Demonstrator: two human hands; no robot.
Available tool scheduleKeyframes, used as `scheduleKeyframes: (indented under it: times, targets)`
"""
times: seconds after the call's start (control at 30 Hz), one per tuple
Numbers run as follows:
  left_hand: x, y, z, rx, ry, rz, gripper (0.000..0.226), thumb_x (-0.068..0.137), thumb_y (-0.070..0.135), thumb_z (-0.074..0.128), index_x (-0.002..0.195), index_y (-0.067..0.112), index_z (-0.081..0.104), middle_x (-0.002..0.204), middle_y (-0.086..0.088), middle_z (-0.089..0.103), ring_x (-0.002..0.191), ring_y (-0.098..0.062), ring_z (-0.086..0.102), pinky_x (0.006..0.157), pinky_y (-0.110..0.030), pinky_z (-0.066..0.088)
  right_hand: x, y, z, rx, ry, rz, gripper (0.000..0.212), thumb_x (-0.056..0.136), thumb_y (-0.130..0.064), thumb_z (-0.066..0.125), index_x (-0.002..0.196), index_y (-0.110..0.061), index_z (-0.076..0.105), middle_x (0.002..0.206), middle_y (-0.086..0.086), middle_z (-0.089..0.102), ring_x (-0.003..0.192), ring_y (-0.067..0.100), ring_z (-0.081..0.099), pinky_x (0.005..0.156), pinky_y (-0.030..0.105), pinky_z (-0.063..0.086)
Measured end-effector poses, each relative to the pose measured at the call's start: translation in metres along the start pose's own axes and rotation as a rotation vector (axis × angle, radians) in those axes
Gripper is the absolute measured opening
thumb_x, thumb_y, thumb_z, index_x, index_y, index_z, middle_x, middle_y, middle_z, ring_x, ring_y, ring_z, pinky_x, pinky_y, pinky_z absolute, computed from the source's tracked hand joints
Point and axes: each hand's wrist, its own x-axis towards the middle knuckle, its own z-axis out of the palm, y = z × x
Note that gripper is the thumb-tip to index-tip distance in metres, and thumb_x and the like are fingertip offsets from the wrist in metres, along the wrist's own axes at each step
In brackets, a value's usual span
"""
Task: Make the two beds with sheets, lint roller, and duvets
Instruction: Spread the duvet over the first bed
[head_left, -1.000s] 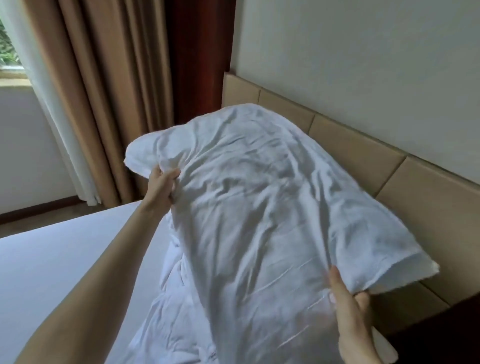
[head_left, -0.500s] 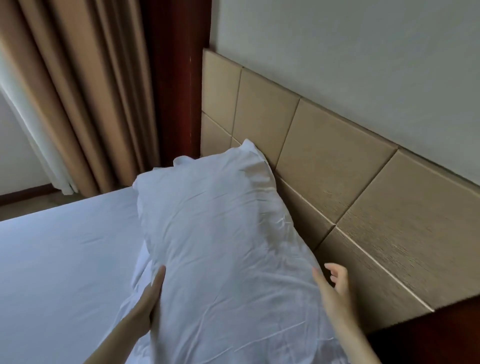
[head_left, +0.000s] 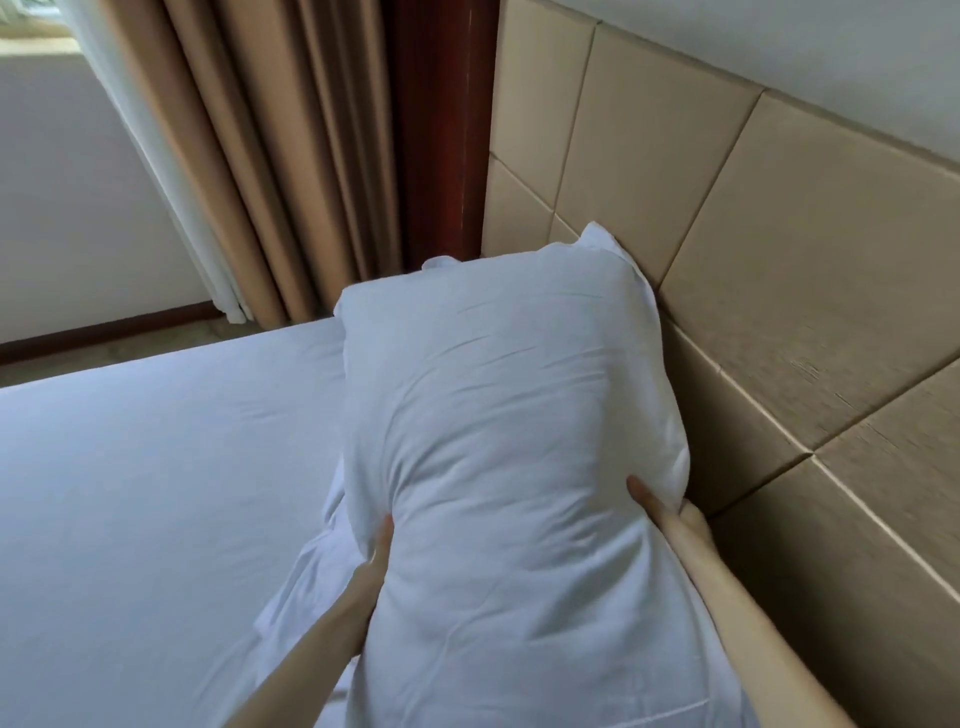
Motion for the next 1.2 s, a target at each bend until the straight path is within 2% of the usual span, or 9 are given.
scheduleKeyframes:
  times: [0.17, 0.3, 0.43, 0.5, 0.6, 0.77, 0.93, 1.03, 1.2]
  targets:
    - [-0.028, 0.017, -0.026, 0.056, 0.209, 0.093, 0.064, 0.085, 0.064, 0.05, 0.127, 0.017, 0.056, 0.106, 0.0, 0.066, 0.093, -0.017, 0.061, 0.082, -0.03, 0.046, -0.052, -0.01, 0.014, -0.045, 0.126, -0.069, 0.071, 0.067, -0.062, 0.072, 0.114, -0.012, 0.054, 0.094, 0.008, 0.061, 0.089, 0.033, 0.059, 0.087, 0.047, 0.051]
    - [-0.05, 0.021, -0.081, 0.175, 0.292, 0.13, 0.067, 0.083, 0.066, 0.051, 0.115, 0.008, 0.059, 0.095, -0.003, 0.066, 0.084, -0.019, 0.062, 0.078, -0.033, 0.046, -0.118, 0.006, 0.044, 0.034, 0.176, -0.145, 0.079, 0.064, -0.063, 0.074, 0.119, -0.011, 0.053, 0.099, 0.007, 0.063, 0.094, 0.034, 0.061, 0.089, 0.05, 0.05]
    - [-0.082, 0.016, -0.154, 0.324, 0.361, 0.206, 0.07, 0.089, 0.055, 0.051, 0.124, -0.006, 0.051, 0.12, -0.016, 0.058, 0.109, -0.031, 0.054, 0.086, -0.028, 0.036, -0.202, 0.042, 0.095, 0.14, 0.213, -0.241, 0.025, 0.079, -0.029, 0.074, 0.078, -0.011, 0.056, 0.079, 0.01, 0.059, 0.078, 0.03, 0.058, 0.089, 0.05, 0.049]
    - [-0.103, 0.002, -0.194, 0.362, 0.363, 0.261, 0.061, 0.09, 0.053, 0.051, 0.114, -0.004, 0.054, 0.104, -0.011, 0.058, 0.093, -0.026, 0.053, 0.078, -0.025, 0.035, -0.244, 0.065, 0.126, 0.194, 0.204, -0.284, 0.022, 0.08, -0.023, 0.073, 0.084, -0.005, 0.061, 0.081, 0.01, 0.061, 0.078, 0.029, 0.059, 0.088, 0.046, 0.049]
    - [-0.153, -0.025, -0.264, 0.415, 0.387, 0.304, 0.049, 0.091, 0.05, 0.052, 0.076, 0.003, 0.048, 0.073, -0.002, 0.048, 0.068, -0.017, 0.047, 0.058, -0.024, 0.032, -0.305, 0.105, 0.177, 0.253, 0.235, -0.305, 0.029, 0.08, -0.023, 0.073, 0.097, -0.004, 0.06, 0.09, 0.01, 0.061, 0.088, 0.026, 0.058, 0.089, 0.036, 0.045]
    - [-0.237, -0.064, -0.387, 0.398, 0.558, 0.278, 0.052, 0.089, 0.053, 0.053, 0.067, 0.007, 0.046, 0.069, -0.004, 0.049, 0.066, -0.019, 0.048, 0.069, -0.03, 0.033, -0.406, 0.121, 0.258, 0.182, 0.159, -0.239, 0.039, 0.08, -0.035, 0.072, 0.072, -0.003, 0.05, 0.064, 0.008, 0.044, 0.067, 0.026, 0.048, 0.054, 0.035, 0.03]
    - [-0.285, -0.078, -0.488, 0.383, 0.752, 0.252, 0.052, 0.093, 0.051, 0.048, 0.065, 0.007, 0.043, 0.067, -0.004, 0.047, 0.074, -0.025, 0.046, 0.065, -0.033, 0.031, -0.454, 0.1, 0.347, 0.104, 0.018, -0.317, 0.063, 0.081, -0.044, 0.068, 0.115, 0.007, 0.054, 0.104, 0.02, 0.057, 0.106, 0.037, 0.056, 0.077, 0.037, 0.037]
    - [-0.319, -0.102, -0.543, 0.299, 0.87, 0.235, 0.05, 0.092, 0.05, 0.05, 0.067, 0.006, 0.044, 0.067, -0.005, 0.046, 0.072, -0.025, 0.046, 0.059, -0.035, 0.03, -0.481, 0.094, 0.399, 0.037, -0.035, -0.403, 0.055, 0.092, -0.021, 0.06, 0.135, 0.008, 0.042, 0.138, 0.028, 0.045, 0.128, 0.04, 0.044, 0.098, 0.039, 0.036]
    - [-0.385, -0.128, -0.656, 0.194, 1.021, 0.244, 0.052, 0.092, 0.048, 0.052, 0.065, 0.005, 0.043, 0.067, -0.01, 0.045, 0.065, -0.025, 0.043, 0.056, -0.036, 0.029, -0.563, 0.083, 0.498, 0.009, -0.152, -0.431, 0.05, 0.092, -0.026, 0.058, 0.127, 0.008, 0.049, 0.127, 0.028, 0.054, 0.116, 0.042, 0.052, 0.09, 0.041, 0.04]
